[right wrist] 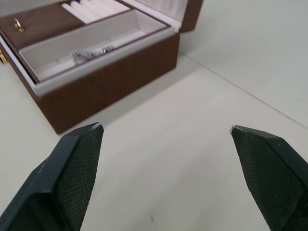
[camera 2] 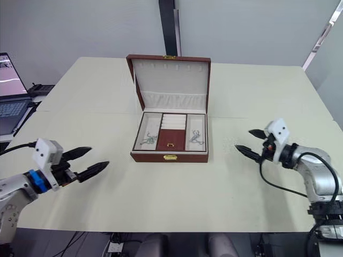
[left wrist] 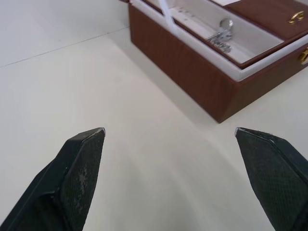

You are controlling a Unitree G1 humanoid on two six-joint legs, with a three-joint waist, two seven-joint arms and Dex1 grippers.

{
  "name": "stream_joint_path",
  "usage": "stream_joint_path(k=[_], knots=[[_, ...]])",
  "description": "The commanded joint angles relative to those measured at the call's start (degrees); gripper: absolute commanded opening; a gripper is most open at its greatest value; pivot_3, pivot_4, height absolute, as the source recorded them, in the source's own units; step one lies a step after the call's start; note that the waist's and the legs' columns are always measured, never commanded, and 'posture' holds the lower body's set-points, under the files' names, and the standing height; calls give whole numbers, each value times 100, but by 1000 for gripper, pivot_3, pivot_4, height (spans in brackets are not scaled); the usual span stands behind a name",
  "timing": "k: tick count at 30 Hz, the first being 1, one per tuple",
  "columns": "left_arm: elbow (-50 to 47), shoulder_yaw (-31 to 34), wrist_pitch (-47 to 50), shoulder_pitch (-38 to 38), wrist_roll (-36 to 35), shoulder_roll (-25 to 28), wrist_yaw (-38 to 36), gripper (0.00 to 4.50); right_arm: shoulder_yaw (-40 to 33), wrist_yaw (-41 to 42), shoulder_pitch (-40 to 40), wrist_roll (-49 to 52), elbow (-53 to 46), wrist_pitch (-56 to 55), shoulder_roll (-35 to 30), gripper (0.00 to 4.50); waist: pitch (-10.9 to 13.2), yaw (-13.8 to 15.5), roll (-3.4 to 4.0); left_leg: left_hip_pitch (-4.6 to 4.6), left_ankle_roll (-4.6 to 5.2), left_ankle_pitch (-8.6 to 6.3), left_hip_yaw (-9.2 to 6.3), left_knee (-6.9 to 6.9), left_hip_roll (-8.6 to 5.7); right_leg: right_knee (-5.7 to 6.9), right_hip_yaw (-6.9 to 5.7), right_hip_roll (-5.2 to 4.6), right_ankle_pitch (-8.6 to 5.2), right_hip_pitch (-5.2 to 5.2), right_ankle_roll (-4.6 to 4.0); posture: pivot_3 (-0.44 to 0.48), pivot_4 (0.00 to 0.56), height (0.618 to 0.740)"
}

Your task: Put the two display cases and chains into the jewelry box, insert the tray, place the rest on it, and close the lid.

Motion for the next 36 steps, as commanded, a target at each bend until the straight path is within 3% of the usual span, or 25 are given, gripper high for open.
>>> stream_joint_path(k=[1, 8, 15, 18, 22, 30, 32, 36], knots=[[296, 309, -243, 21, 159, 162, -43, 4500, -250, 178, -24, -6, 188, -315, -209, 4471, 0, -10, 1, 1, 0, 0, 1, 0, 0, 0, 0, 0, 0, 0, 0, 0, 150, 740], [598, 269, -349, -252, 294, 150, 1, 4500, -138, 105, -163, -112, 458, -556, -170, 4471, 1, -15, 1, 1, 0, 0, 1, 2, 1, 2, 1, -2, 0, 1, 1, 0, 150, 740], [960, -166, -293, -1161, 557, -179, 485, 4500, 157, -239, -583, -323, 541, -515, 308, 4471, 0, -1, 2, 2, -1, 1, 0, 3, 0, 6, -1, -1, 2, 3, 3, 0, 150, 740], [1334, -605, -393, -1692, 876, -391, 681, 3893, 421, -457, -967, -541, 836, -567, 648, 3871, 0, 3, 2, 0, -1, 1, 1, 3, -1, 6, 0, -1, 3, 1, 3, 0, 150, 740], [1892, -949, -584, -2249, 1118, -615, 755, 2785, 641, -748, -1468, -854, 1459, -842, 1091, 2596, 0, 1, 2, 0, -1, 1, -1, 4, 0, 10, -2, 2, 4, -1, 2, 0, 150, 740], [3217, -1622, -1037, -3604, 1534, -1395, 743, 205, 945, -1346, -2378, -1468, 2940, -1415, 1777, 516, 0, 15, 2, -5, -3, 2, 0, 6, -3, 7, -4, -1, 4, -1, 1, 0, 150, 740], [3371, -1706, -1107, -3758, 1583, -1505, 705, 0, 970, -1377, -2480, -1531, 3118, -1495, 1849, 20, 0, 8, 2, -5, -3, 2, 1, 5, -3, 6, -3, -1, 4, -2, 1, 0, 150, 740], [3424, -1938, -1152, -3950, 1615, -1814, 585, 0, 1087, -1242, -2491, -1591, 3134, -1522, 2007, 20, 0, 5, 2, -5, -4, 2, 1, 2, -2, 7, -3, -2, 4, -4, 0, 0, 150, 740]])
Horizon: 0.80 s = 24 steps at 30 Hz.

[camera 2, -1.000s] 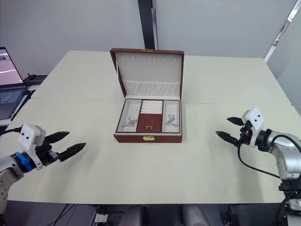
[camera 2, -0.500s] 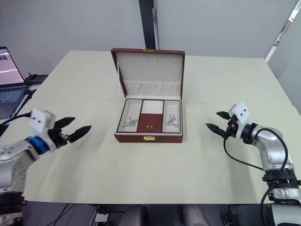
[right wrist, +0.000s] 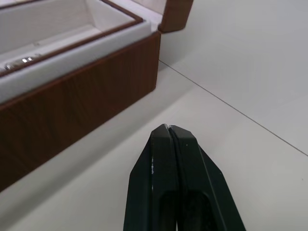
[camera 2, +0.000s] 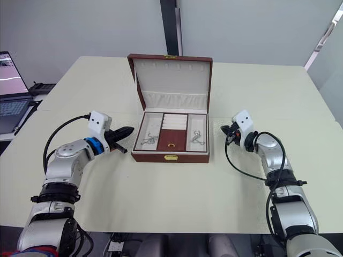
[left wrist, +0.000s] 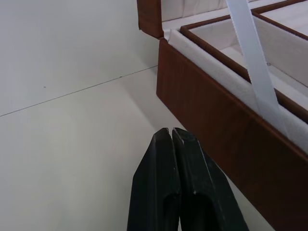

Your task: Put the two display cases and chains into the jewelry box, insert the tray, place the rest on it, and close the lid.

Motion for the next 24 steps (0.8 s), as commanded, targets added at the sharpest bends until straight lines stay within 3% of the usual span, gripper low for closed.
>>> stream_joint_path(k=[1, 14, 24], knots=[[-72, -156, -135, -147, 34, -142, -171, 0, 45, 145, -103, 32, -184, -82, 115, 20, 0, -1, 0, 0, 0, 0, 0, 1, 0, 1, 0, 0, 0, 0, 0, 0, 150, 740], [-613, -226, 87, 301, -81, -104, -575, 0, 68, 854, 545, 620, -1609, 726, 238, 20, -1, 7, 1, 4, 1, 0, -5, 11, -2, 28, -3, -1, 0, 1, 0, 0, 150, 740], [-2335, -286, 995, 1291, -454, -66, -694, 0, 226, 991, 1368, 909, -3240, 1641, 174, 20, -1, 9, 1, 1, 1, -1, -6, 9, -2, 26, -1, 0, -2, 0, -1, 0, 150, 740]])
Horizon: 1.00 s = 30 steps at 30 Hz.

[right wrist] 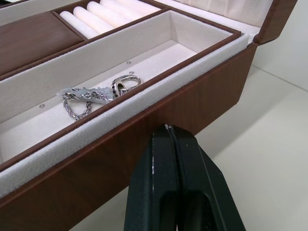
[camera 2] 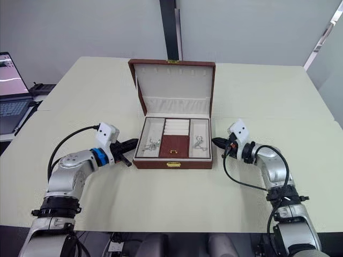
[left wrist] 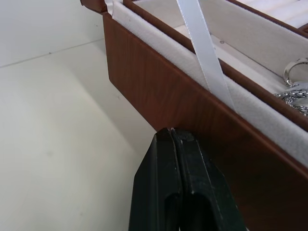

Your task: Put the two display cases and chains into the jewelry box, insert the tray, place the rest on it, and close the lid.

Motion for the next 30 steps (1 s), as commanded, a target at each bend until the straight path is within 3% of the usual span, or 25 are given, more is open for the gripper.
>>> stream_joint_path(k=[1, 18, 30], knots=[[-848, -224, 309, 215, -315, -96, -221, 0, 216, 155, 153, 314, -864, 228, 114, 20, 0, 0, 0, 1, 0, 0, 0, 0, 0, 1, 0, 0, 0, 1, 0, 0, 150, 740], [-3045, 128, 1484, 1869, -872, 420, -275, 0, 274, 114, 1594, 680, -3033, 1376, -281, 20, 0, -13, 0, 2, 1, -1, -3, -10, 2, -27, 2, 2, -2, 6, 0, 0, 150, 740], [-2765, 321, 1172, 1840, -841, 416, -180, 0, 150, 155, 1711, 806, -3138, 1483, -537, 20, 0, -3, -1, 2, 1, -1, -5, -9, 1, -27, 1, 3, -2, 6, 0, 0, 150, 740]])
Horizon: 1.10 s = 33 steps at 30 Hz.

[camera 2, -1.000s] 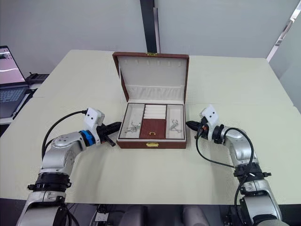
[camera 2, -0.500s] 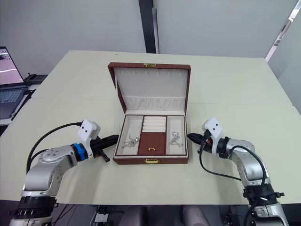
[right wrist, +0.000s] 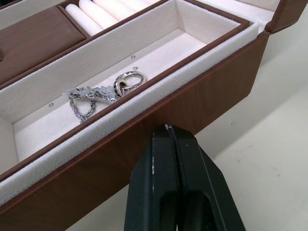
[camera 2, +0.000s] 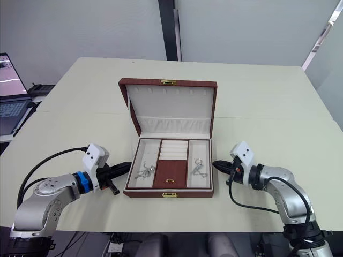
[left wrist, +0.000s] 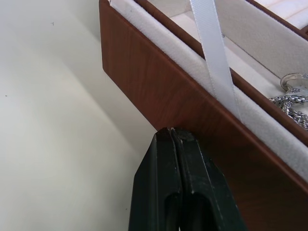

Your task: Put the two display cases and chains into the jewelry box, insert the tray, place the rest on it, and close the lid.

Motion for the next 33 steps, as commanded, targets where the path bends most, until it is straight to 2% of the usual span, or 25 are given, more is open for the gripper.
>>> stream_joint_path(k=[1, 8, 13, 17, 24, 28, 33], knots=[[-36, -154, -278, -194, -188, -117, -165, 0, 194, 168, -118, 276, -236, -108, 26, 20, 0, 6, 0, 0, 0, 0, 0, 0, 0, 0, -1, 0, 0, 0, 0, 0, 150, 740], [-22, -20, -430, -66, -311, -169, -200, 0, 62, 122, -83, 193, -79, -251, -73, 20, 0, 6, 0, 0, 0, 0, -2, 1, 0, 1, -2, 0, 1, 1, 2, 0, 150, 740], [-107, 591, -975, 267, -398, -279, -56, 0, -174, 132, -104, 189, 271, -473, -226, 20, 1, 7, -3, -2, 0, 0, -1, 1, 1, -2, -1, -1, 1, 1, 1, 0, 150, 740], [-705, 1224, -1542, 955, -565, -410, 118, 0, -367, 202, -315, 187, 762, -759, -421, 20, 1, -22, -3, 0, 0, 0, 4, 0, 1, -2, 5, -2, 1, 1, 1, 0, 150, 740], [-2037, 1970, -2318, 2324, -1570, -1192, 64, 0, -354, 393, -1216, -63, 2364, -1671, -529, 20, 1, -83, -4, 4, 0, 0, 9, 1, 2, -3, 7, -5, 2, 6, 2, 0, 150, 740], [-2928, 2171, -2636, 3307, -1843, -1473, 24, 0, -361, 530, -2128, -211, 3693, -2280, -526, 20, 3, -127, -7, 7, 0, 0, 9, 5, 1, -3, 10, -5, 4, 10, 6, 0, 150, 740], [-3348, 2351, -3061, 4120, -1965, -1676, -69, 0, -367, 451, -3120, -459, 5347, -3176, -300, 20, 3, -174, -8, 14, 1, 0, 16, 4, 0, -7, 19, -2, 5, 10, 8, 0, 150, 740]])
